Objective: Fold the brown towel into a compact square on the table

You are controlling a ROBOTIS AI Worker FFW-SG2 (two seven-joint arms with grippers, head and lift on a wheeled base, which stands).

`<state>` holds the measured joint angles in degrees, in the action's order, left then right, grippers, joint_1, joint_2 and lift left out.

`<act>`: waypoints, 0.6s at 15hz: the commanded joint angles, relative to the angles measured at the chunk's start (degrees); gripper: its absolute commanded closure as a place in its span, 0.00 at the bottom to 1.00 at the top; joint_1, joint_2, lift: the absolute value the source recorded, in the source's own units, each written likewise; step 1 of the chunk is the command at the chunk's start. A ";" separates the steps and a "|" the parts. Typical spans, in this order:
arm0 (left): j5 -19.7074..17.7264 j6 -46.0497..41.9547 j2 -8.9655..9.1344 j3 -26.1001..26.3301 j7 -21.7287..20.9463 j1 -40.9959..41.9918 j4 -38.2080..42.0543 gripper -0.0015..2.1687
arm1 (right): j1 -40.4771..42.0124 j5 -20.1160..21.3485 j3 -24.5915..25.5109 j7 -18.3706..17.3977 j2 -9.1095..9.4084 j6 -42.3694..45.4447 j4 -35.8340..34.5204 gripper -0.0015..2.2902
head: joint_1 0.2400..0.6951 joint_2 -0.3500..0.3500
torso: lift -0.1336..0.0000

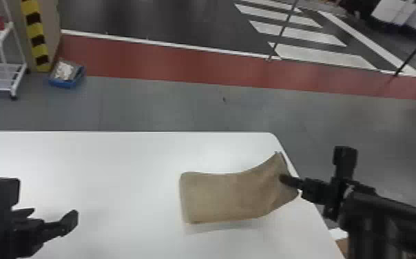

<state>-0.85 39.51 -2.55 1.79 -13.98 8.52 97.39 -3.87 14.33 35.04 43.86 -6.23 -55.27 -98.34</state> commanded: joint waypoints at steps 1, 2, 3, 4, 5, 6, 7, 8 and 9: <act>-0.03 0.00 0.00 -0.03 0.00 0.18 0.17 0.02 | 0.44 -0.35 -4.19 -0.10 1.22 -2.88 -3.79 0.61 | 1.00 0.01 | 1.00; -0.03 0.00 0.00 -0.12 0.00 0.62 0.44 0.02 | 0.35 -0.35 -6.30 -0.53 2.01 -3.41 -4.76 0.61 | 1.00 0.03 | 1.00; -0.03 0.00 0.00 -0.30 0.00 0.88 0.79 0.02 | 0.18 -0.18 -8.14 -0.71 2.71 -4.11 -5.37 0.61 | 1.00 0.05 | 1.00; -0.03 0.00 0.00 -1.00 0.00 1.06 1.32 0.02 | 0.18 0.17 -10.52 -0.80 3.33 -4.81 -6.60 0.61 | 1.00 0.08 | 1.00; -0.12 0.00 0.00 -1.44 -0.09 1.23 1.40 0.02 | 0.62 0.88 -12.71 -0.80 4.20 -5.34 -7.66 0.61 | 1.00 0.14 | 1.00; -0.12 0.00 0.00 -1.62 -0.09 1.41 1.40 0.02 | 1.14 1.76 -15.17 -0.80 4.47 -5.34 -8.10 0.61 | 1.00 0.17 | 1.00; -0.12 0.00 0.00 -1.97 -0.17 1.58 1.40 0.02 | 1.50 2.90 -17.55 -1.15 4.56 -5.34 -8.10 0.61 | 1.00 0.21 | 1.00; -0.12 0.00 -0.09 -2.23 -0.26 1.58 1.40 0.02 | 1.76 3.69 -19.74 -1.33 4.56 -5.16 -8.10 0.61 | 1.00 0.24 | 1.00; -0.12 -0.18 0.00 -2.41 -0.35 1.58 1.40 0.02 | 2.02 4.48 -21.41 -1.33 4.56 -5.16 -8.01 0.61 | 1.00 0.27 | 1.00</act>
<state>-0.97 39.49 -2.56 -0.31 -14.26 10.08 98.78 -2.19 17.72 16.24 42.53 -1.72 -60.48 -106.36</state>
